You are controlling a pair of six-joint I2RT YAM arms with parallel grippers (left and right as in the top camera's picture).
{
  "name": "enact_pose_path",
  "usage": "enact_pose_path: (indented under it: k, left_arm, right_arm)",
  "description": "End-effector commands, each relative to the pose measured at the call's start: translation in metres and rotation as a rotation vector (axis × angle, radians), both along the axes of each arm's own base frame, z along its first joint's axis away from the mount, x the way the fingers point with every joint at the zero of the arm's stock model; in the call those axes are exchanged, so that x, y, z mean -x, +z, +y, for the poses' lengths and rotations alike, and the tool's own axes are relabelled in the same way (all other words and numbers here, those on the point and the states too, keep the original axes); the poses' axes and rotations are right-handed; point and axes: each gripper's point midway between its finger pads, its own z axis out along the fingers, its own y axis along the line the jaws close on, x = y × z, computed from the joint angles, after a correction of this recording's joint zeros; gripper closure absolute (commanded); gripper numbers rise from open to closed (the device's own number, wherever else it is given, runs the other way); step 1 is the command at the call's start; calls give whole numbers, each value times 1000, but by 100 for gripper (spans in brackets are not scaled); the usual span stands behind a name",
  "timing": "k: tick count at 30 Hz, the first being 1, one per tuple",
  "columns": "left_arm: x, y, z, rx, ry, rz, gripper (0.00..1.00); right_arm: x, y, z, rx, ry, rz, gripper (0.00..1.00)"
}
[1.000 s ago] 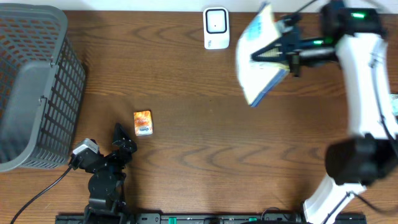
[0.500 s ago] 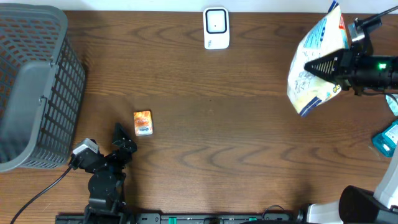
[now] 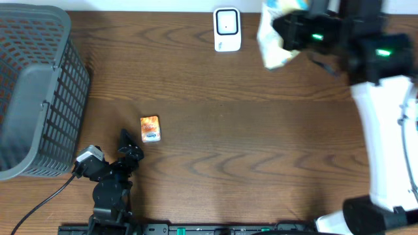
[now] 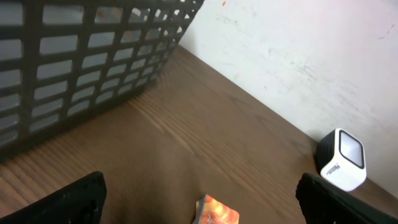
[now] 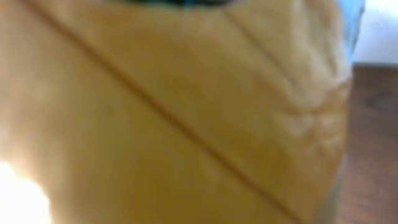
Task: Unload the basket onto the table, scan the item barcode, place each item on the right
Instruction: 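Carry the snack bag right and release it at the table's right edge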
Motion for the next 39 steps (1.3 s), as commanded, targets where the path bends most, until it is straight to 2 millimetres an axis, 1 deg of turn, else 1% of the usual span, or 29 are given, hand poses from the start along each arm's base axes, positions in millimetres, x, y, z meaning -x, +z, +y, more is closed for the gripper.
enact_pose_path:
  k: [1,4,6,9,13,16,18,21,23,25,27,29,35,37,39]
  left_arm:
    - [0,-14,1,1,9,32,2]
    - [0,-14,1,1,9,32,2]
    - [1,-14,1,1,9,32,2]
    - [1,-14,1,1,9,32,2]
    - [0,-14,1,1,9,32,2]
    - [0,-14,1,1,9,32,2]
    - [1,-14,1,1,9,32,2]
    - [0,-14,1,1,9,32,2]
    - [0,-14,1,1,9,32,2]
    - [0,-14,1,1,9,32,2]
    - [0,-14,1,1,9,32,2]
    - [0,-14,1,1,9,32,2]
    - [0,-14,1,1,9,32,2]
    - [0,-14,1,1,9,32,2]
    - [0,-14,1,1,9,32,2]
  right_arm:
    - [-45,-50,11,61,-149,46,98]
    - [-81,-75,36,16,-151,29,99]
    - [-109,-88,47,-1,-164,-27,99]
    - [-146,-102,51,-5,-220,-118,98]
    - [-185,-123,57,-27,-272,-224,98]
    - [-205,-139,63,-85,-291,-265,98]
    - [-214,-152,68,-121,-302,-268,98]
    - [-224,-176,75,-134,-313,-252,98]
    - [-230,-194,76,-118,-334,-239,98]
    - [-234,-205,76,-105,-352,-233,98]
    - [-235,-207,76,-109,-357,-230,98]
    - [-236,-203,77,-124,-360,-234,98]
    - [-237,-170,77,-105,-358,-229,98]
    - [-234,-160,74,-69,-363,-208,98]
    - [-230,-145,67,-14,-376,-198,98]
